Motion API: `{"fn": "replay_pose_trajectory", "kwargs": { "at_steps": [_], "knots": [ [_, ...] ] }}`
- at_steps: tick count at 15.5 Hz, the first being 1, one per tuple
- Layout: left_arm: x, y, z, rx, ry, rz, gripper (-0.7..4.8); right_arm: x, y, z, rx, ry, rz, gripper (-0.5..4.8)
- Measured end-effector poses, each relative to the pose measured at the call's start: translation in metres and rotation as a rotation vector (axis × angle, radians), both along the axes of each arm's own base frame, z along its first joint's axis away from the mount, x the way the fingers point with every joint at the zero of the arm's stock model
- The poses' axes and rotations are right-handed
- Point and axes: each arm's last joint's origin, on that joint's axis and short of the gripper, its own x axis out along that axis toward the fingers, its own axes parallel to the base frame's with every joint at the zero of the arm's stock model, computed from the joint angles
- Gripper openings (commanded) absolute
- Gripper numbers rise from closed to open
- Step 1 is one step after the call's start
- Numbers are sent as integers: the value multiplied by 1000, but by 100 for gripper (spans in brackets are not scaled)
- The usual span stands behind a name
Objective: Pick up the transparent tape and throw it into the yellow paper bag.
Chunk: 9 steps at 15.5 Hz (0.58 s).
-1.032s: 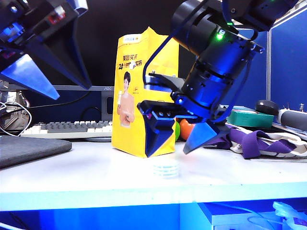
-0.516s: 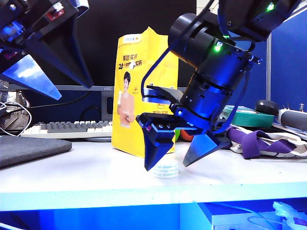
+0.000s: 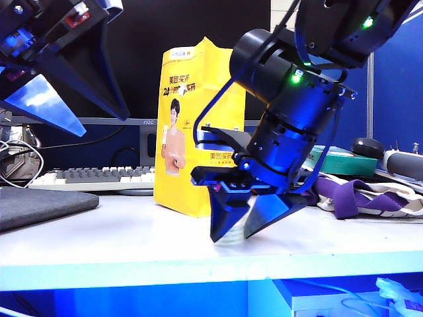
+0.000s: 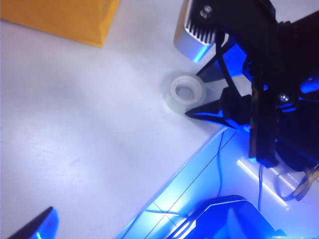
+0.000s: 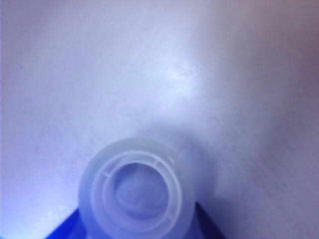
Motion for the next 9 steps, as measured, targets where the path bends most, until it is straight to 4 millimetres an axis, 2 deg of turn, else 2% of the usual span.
{"fn": "replay_pose_trajectory", "kwargs": {
  "at_steps": [4,5,6,7,9],
  "knots": [
    [0,0,0,-1,-2,0,479,1,-1,0,4,-4,-5,210],
    [0,0,1,-3,-6,0,479,7,-2,4,13,-10,-15,240],
    [0,0,1,-3,-7,1,479,14,-2,11,27,-23,-27,313],
    [0,0,1,-2,-8,3,479,18,-2,16,38,-32,-32,462],
    [2,1,0,46,-41,48,479,19,9,30,147,44,77,479]
  ]
}}
